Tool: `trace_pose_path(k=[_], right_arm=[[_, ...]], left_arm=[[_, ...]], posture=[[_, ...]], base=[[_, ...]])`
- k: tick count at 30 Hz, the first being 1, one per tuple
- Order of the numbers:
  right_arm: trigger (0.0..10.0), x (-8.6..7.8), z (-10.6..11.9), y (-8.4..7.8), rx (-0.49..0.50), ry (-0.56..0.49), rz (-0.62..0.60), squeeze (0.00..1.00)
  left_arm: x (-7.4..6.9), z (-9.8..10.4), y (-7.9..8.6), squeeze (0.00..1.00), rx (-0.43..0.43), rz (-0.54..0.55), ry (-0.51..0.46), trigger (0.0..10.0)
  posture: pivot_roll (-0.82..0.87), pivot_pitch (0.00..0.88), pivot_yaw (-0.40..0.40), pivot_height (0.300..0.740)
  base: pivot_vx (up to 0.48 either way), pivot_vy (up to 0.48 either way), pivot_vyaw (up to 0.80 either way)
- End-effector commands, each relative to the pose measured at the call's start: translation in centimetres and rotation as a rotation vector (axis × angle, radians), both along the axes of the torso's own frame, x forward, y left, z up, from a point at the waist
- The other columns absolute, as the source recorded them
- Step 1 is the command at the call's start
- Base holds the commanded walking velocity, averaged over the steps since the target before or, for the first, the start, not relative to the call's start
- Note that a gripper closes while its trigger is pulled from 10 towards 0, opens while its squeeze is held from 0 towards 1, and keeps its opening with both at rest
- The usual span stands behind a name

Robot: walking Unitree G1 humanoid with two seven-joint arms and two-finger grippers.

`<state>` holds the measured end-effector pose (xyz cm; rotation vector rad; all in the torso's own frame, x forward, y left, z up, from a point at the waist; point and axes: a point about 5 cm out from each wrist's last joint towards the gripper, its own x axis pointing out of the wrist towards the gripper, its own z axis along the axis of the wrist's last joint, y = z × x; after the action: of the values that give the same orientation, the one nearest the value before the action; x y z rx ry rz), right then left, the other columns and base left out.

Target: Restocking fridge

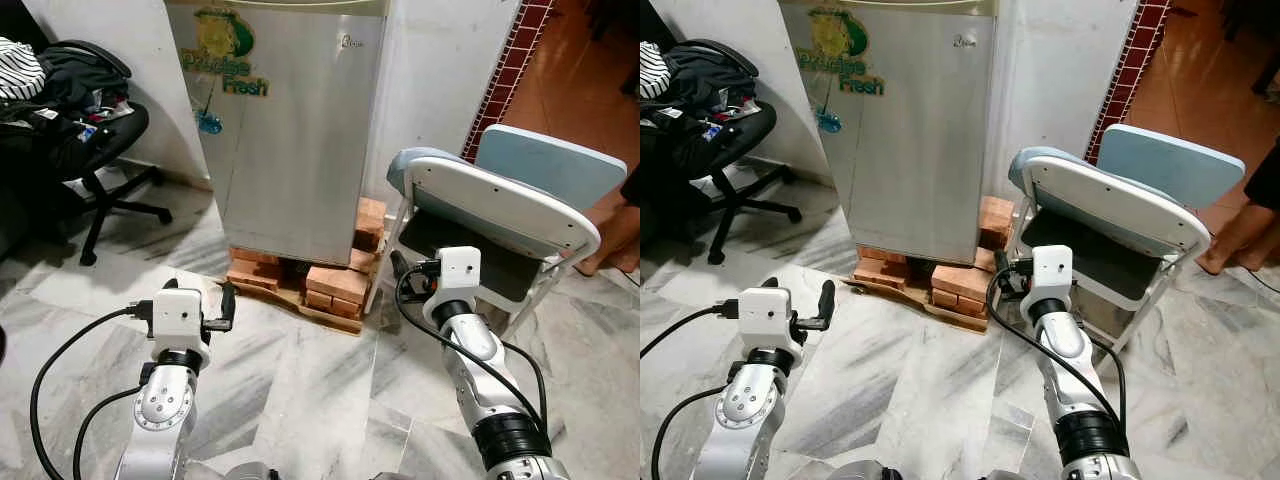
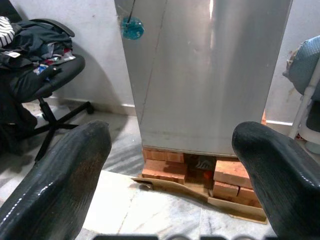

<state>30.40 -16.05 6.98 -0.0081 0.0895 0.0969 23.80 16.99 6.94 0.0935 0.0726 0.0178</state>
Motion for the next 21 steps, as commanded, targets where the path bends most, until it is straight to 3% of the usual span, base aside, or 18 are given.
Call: trace_pose_path(k=[1,21], right_arm=[[10.0,0.25,0.25,0.05,0.008,-0.010,-0.005,0.00],[10.0,0.66,0.49,0.30,-0.018,-0.033,0.009,0.00]], left_arm=[[0.04,-0.01,0.35,0.00,0.013,0.001,0.001,10.0],[0.53,-0.11,0.46,0.00,-0.011,0.023,0.016,10.0]], posture=[[0.00,0.000,0.000,0.740],[-0.02,0.017,0.024,0.740]], base=[[0.000,0.000,0.00],[0.000,0.000,0.00]])
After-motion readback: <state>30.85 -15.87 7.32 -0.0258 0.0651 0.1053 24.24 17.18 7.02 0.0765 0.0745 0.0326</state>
